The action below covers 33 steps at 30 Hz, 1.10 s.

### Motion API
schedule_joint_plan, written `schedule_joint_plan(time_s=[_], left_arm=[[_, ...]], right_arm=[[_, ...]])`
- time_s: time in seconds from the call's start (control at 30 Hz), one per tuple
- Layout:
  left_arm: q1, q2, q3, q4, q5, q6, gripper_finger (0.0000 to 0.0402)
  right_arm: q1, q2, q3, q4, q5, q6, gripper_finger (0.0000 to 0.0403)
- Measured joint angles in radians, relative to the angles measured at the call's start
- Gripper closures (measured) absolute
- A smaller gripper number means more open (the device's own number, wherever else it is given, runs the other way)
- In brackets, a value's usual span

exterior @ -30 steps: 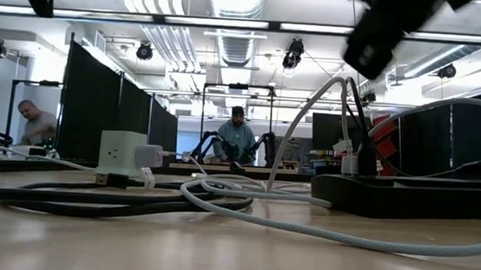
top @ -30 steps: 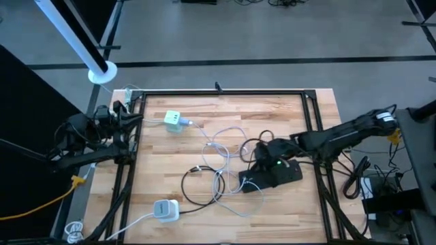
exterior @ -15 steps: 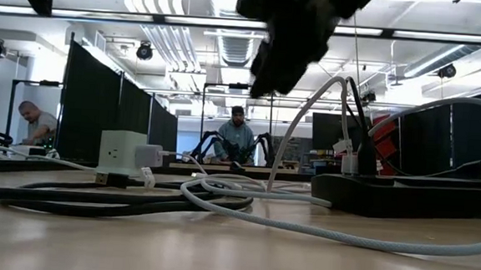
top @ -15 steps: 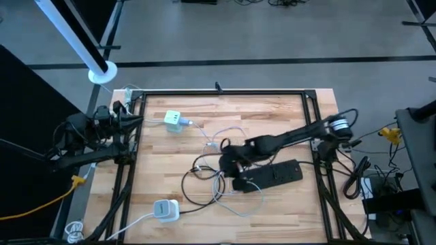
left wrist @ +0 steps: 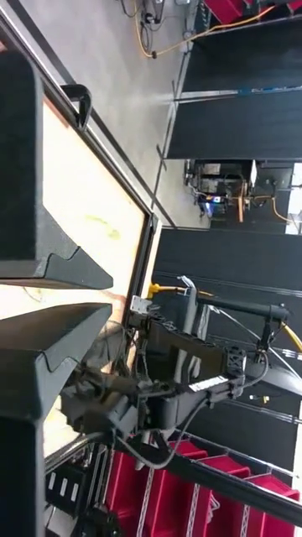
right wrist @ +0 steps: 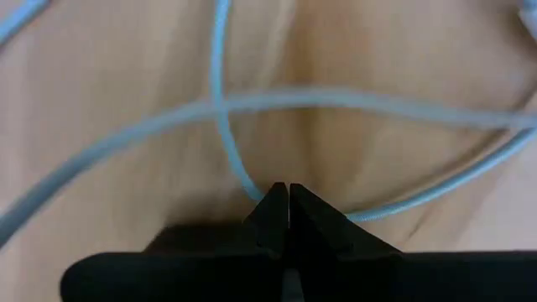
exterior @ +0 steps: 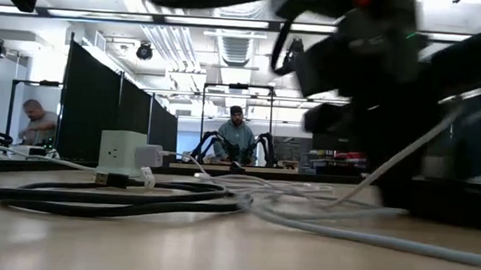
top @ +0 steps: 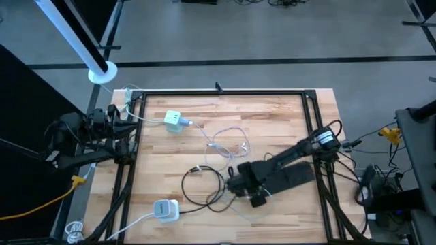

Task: Insert USB
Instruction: Return to Home Position

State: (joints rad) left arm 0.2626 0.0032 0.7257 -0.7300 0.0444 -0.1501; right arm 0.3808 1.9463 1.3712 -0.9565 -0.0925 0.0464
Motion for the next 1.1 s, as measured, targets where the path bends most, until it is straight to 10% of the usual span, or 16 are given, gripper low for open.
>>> schedule_joint_plan(time_s=[0.7, 1.1], left_arm=[[0.000, 0.001, 0.000, 0.004, 0.001, -0.017, 0.0377], [0.000, 0.001, 0.000, -0.014, 0.024, -0.031, 0.0377]], right_arm=[[-0.197, -0.061, -0.005, 0.274, 0.259, -0.021, 0.0403], [-0.226, 0.033, -0.006, 0.156, 0.061, 0.072, 0.0403]])
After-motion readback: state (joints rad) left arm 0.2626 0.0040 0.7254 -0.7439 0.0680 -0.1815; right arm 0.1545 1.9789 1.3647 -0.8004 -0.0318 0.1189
